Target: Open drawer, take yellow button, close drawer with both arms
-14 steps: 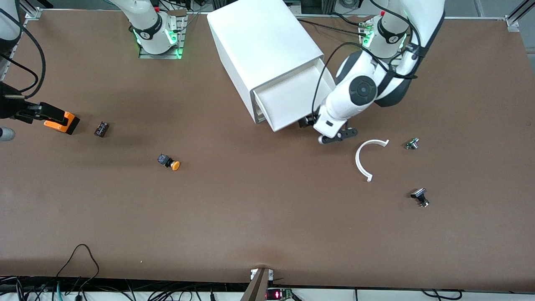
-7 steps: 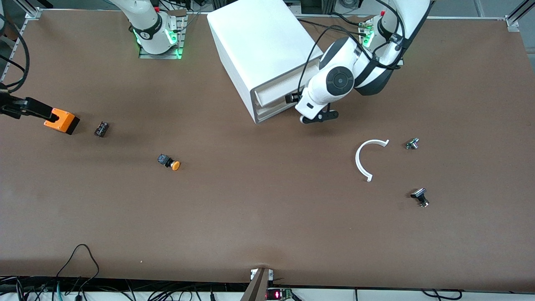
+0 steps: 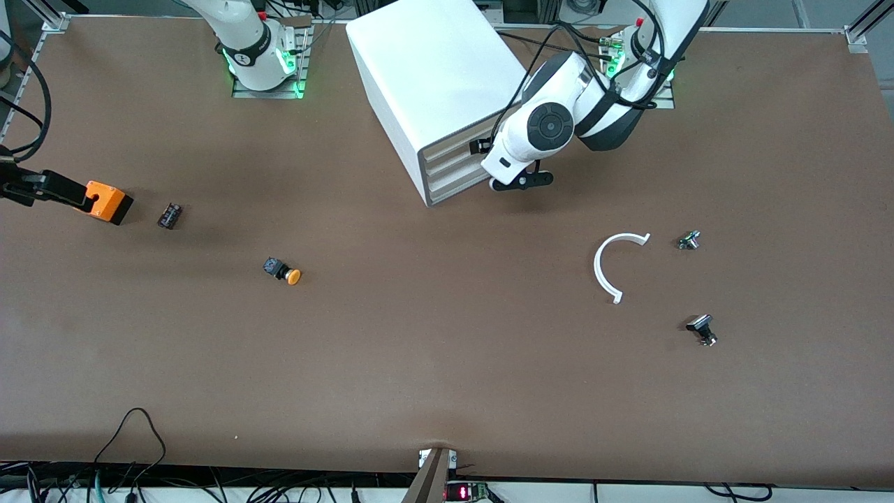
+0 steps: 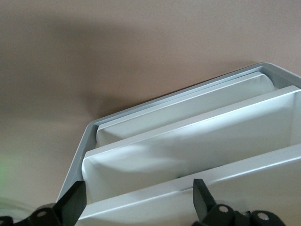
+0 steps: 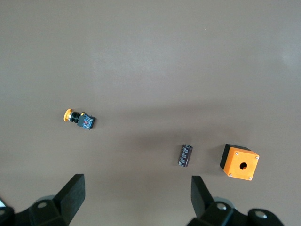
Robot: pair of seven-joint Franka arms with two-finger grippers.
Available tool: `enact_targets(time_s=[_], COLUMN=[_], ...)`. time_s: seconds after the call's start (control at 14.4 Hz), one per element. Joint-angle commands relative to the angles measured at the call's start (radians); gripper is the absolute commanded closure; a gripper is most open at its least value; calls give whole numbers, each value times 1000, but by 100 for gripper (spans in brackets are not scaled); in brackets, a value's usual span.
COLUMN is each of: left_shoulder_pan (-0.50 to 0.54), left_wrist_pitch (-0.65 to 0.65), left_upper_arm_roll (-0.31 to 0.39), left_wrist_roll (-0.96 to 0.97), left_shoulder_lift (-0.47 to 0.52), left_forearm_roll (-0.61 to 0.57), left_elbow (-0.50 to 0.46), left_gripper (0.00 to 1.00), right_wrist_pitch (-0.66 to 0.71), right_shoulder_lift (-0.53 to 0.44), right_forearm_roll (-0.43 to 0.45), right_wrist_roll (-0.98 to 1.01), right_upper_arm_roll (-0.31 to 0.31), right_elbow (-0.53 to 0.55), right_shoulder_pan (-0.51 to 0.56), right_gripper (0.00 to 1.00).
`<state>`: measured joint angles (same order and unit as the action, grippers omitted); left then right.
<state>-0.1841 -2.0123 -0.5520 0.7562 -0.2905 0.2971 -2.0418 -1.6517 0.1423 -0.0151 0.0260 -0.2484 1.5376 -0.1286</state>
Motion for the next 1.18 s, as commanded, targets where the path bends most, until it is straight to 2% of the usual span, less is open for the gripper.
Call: enact_targets(time_s=[0.0,0.14,0.35,0.49,0.7,0.83,0.9,0.97,1.11], left_shoulder_pan=[12,43,155,198,247,255,255,255,255], left_wrist_pitch=[24,23,17,21,24,43,94,157,240], left_upper_arm_roll=[-11,-6,26,84,185,280,325,354,383], left_wrist_roll=[-17,-34,-151,-330,-443,-570,-650,-693,-701], left_shoulder_lift=[48,57,99,105,152,168,181,191,211], left_forearm_roll=[31,22,17,17,17,14,13,-18,-155], left_elbow=[-28,-21,-8,43,75,123,144,172,236], left_gripper=[0,0,0,0,0,0,0,0,0], right_wrist_pitch=[-22,-33,-36,-36,-39,-36,-33,-30,-13], right_shoulder_lift=[14,17,26,28,31,30,28,28,26], right_forearm_roll=[-11,-11,-11,-11,-8,-8,-8,-6,-5], right_wrist_roll=[-1,-1,-1,-1,0,0,0,0,0], right_upper_arm_roll=[0,0,0,0,0,0,0,0,5], right_elbow=[12,12,12,12,12,12,12,12,16], right_shoulder_pan=[-6,-5,-3,-6,-6,-5,-5,-6,-25], right_gripper=[0,0,0,0,0,0,0,0,0])
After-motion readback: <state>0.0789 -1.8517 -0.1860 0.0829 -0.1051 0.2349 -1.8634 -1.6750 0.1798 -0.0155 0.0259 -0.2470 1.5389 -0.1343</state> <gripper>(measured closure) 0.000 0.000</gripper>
